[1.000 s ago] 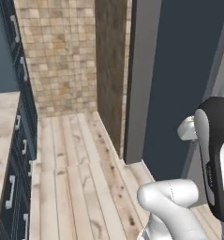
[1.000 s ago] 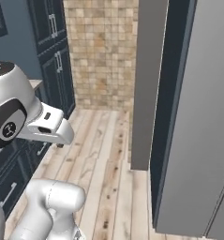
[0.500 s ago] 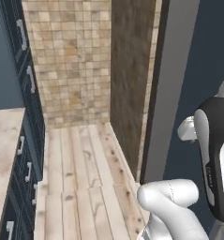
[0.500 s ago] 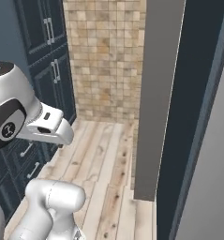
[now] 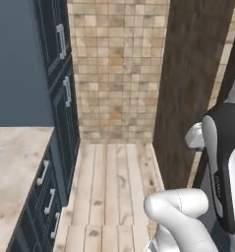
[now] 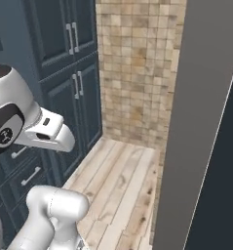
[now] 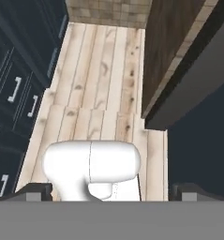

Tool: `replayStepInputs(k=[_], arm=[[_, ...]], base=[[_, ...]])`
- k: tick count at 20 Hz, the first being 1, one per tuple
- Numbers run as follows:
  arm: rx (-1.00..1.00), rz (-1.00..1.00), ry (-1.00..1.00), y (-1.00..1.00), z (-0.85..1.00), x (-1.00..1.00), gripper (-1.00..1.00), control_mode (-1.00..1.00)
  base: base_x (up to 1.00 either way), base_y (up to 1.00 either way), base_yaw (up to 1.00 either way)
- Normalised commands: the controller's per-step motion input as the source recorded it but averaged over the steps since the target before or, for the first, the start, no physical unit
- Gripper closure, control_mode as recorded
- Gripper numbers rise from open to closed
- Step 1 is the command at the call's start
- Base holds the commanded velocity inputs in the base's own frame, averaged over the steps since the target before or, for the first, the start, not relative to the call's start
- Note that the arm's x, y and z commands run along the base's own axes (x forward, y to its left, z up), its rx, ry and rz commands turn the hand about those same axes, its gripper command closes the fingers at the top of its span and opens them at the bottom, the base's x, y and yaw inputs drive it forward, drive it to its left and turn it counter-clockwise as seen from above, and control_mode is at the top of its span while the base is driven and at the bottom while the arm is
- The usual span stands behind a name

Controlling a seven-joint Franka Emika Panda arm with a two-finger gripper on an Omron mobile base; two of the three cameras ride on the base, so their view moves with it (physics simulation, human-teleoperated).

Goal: Navigate to the toaster.

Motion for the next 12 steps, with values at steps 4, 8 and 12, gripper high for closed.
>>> replayStepInputs(k=[4, 8, 12], arm=[[0.00, 0.00, 0.00, 0.00, 0.00, 0.00, -1.00, 1.00], [0.00, 0.00, 0.00, 0.00, 0.00, 0.00, -1.00, 1.00], [0.00, 0.00, 0.00, 0.00, 0.00, 0.00, -1.00, 1.00]], base=[[0.82, 0.00, 0.71], [0.57, 0.00, 0.84], [0.36, 0.00, 0.91]])
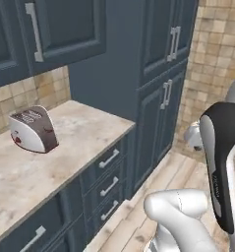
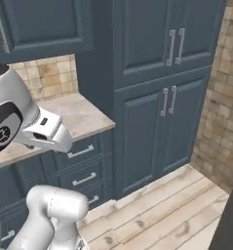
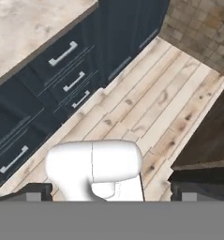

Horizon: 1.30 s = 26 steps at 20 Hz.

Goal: Navigate to the toaster.

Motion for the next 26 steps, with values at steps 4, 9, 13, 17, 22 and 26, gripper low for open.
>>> replayStepInputs(k=[4, 9, 13, 17, 22, 26], arm=[[0.00, 0.00, 0.00, 0.00, 0.00, 0.00, -1.00, 1.00], [0.00, 0.00, 0.00, 0.00, 0.00, 0.00, -1.00, 1.00], [0.00, 0.00, 0.00, 0.00, 0.00, 0.00, -1.00, 1.00], [0.00, 0.00, 0.00, 0.00, 0.00, 0.00, -1.00, 1.00], [0.00, 0.00, 0.00, 0.00, 0.00, 0.00, -1.00, 1.00], [0.00, 0.00, 0.00, 0.00, 0.00, 0.00, -1.00, 1.00]], base=[[0.30, 0.00, 0.94], [0.36, 0.00, 0.93], [0.30, -0.13, 0.82], [0.19, -0.66, 0.37], [0.57, -0.71, 0.14], [0.78, -0.14, 0.00]])
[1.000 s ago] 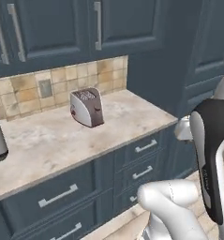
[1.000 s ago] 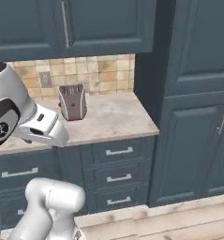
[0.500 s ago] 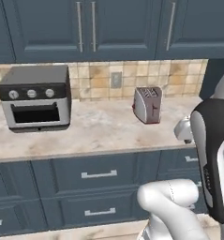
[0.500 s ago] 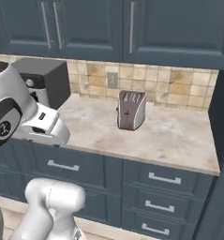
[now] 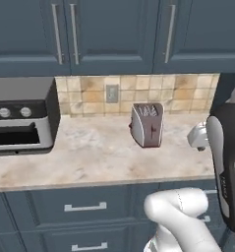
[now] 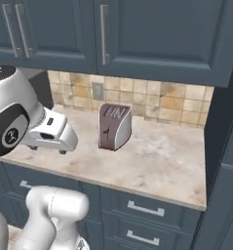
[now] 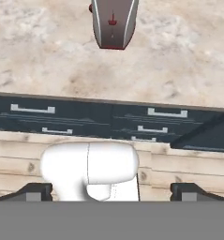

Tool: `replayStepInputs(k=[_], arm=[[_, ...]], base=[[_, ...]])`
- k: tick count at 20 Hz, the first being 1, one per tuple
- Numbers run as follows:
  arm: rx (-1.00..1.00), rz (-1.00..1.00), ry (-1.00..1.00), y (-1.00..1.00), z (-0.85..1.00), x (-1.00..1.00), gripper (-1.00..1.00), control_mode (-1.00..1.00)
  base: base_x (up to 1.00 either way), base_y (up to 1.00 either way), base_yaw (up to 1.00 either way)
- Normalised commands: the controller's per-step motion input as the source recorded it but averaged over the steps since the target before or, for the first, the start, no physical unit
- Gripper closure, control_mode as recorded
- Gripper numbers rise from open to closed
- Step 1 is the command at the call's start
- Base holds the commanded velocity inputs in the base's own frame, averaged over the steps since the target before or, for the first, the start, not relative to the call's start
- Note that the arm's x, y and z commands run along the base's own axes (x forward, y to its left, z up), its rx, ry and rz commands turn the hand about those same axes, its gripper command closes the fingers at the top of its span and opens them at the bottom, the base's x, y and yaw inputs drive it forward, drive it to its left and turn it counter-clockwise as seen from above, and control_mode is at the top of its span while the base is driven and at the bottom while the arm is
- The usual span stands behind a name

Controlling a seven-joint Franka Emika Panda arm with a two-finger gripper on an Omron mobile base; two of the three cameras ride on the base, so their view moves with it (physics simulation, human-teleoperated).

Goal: Navigate to the toaster.

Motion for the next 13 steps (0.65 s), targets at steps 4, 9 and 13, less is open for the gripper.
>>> replayStepInputs(k=[4, 9, 13], arm=[[0.00, 0.00, 0.00, 0.00, 0.00, 0.00, -1.00, 1.00], [0.00, 0.00, 0.00, 0.00, 0.00, 0.00, -1.00, 1.00], [0.00, 0.00, 0.00, 0.00, 0.00, 0.00, -1.00, 1.00]], base=[[0.88, 0.00, 0.00], [0.66, 0.00, -0.01], [0.37, 0.00, -0.09]])
